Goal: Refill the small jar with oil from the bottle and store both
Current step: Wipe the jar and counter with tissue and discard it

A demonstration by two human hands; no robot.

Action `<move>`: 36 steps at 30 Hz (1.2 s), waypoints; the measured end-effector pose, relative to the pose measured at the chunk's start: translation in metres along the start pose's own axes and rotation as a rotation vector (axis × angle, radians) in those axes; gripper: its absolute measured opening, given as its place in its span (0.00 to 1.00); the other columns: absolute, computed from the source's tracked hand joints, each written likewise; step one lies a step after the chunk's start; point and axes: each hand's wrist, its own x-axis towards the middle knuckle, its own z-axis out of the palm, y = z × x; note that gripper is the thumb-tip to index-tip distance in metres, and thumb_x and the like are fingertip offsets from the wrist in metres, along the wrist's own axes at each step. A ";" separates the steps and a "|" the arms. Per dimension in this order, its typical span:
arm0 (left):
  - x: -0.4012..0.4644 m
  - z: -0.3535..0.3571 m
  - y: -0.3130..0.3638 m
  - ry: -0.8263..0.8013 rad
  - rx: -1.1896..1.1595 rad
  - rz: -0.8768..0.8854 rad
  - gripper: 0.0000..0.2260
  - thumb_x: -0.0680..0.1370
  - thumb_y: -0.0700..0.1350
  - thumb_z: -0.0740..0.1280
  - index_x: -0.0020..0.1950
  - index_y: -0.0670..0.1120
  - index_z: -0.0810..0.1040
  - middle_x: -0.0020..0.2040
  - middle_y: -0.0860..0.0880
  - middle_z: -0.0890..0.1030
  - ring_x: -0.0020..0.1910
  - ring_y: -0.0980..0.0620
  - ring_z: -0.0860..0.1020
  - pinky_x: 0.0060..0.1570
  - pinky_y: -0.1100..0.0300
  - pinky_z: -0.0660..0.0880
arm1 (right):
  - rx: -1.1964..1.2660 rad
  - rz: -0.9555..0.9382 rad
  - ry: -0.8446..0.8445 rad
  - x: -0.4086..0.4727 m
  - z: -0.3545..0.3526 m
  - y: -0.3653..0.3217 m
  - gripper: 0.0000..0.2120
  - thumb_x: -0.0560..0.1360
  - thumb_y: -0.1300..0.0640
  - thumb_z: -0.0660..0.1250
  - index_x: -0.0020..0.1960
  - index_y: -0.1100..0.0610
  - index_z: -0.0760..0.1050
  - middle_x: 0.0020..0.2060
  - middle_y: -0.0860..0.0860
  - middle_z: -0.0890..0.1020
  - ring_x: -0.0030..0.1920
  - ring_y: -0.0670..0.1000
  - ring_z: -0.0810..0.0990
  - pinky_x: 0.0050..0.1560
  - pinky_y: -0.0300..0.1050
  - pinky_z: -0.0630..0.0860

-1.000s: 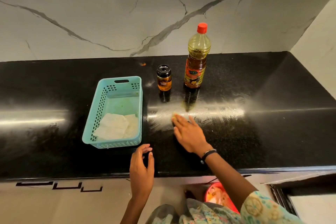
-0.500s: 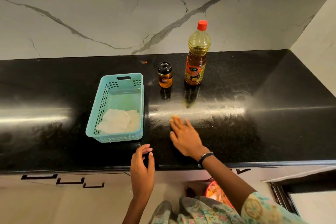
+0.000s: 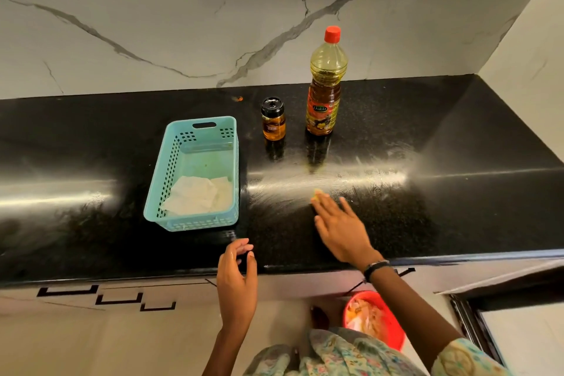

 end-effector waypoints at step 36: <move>-0.015 -0.010 -0.001 0.021 -0.011 -0.014 0.13 0.77 0.36 0.65 0.58 0.49 0.74 0.50 0.54 0.79 0.52 0.57 0.77 0.52 0.58 0.74 | 0.062 -0.117 0.042 -0.094 0.016 -0.044 0.25 0.80 0.48 0.48 0.71 0.59 0.67 0.70 0.54 0.68 0.71 0.52 0.67 0.71 0.48 0.53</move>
